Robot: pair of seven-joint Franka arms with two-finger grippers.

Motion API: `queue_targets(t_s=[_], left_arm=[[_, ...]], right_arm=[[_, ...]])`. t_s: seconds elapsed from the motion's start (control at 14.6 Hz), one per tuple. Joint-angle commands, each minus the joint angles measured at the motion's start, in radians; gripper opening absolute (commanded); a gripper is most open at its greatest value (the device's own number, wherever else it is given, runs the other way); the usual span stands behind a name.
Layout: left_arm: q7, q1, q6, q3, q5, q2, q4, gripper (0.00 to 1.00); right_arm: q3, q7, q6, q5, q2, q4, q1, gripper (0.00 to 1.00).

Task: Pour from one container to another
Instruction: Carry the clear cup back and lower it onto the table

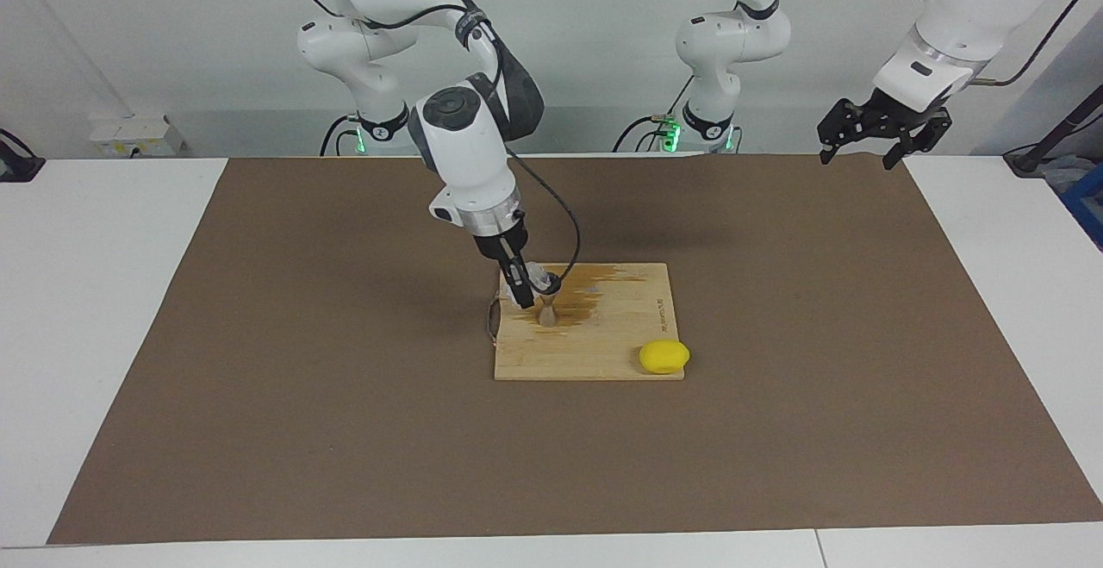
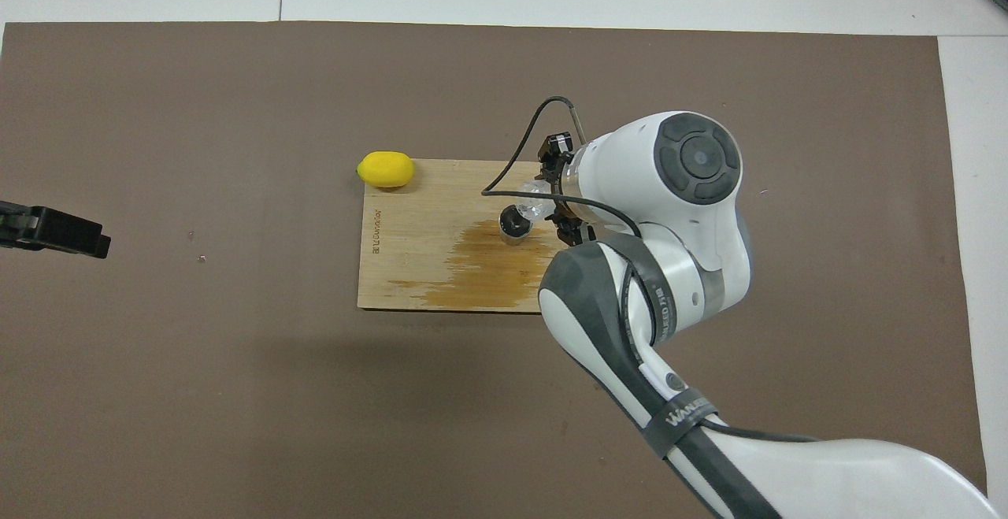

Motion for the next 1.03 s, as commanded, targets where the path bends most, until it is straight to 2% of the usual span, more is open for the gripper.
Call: queue_targets(t_s=[0.0,0.27,0.48,0.96], left_arm=[[0.005,-0.002,0.021,0.002,0.018,-0.027,-0.034,1.00],[0.007,-0.002,0.021,0.002,0.018,-0.027,-0.034,1.00],[0.007,-0.002,0.021,0.002,0.018,-0.027,-0.034,1.00],[0.007,-0.002,0.021,0.002,0.018,-0.027,-0.034,1.00]], right_arm=[[0.009,-0.108,-0.002,0.134,0.004,-0.005,-0.059,0.27],[0.009,-0.216,-0.017,0.260,-0.004,-0.037,-0.129,0.27],[0.009,-0.393,-0.033,0.412,-0.017,-0.100,-0.201,0.27],[0.009,-0.801,-0.175,0.630,-0.014,-0.203,-0.412,0.25]])
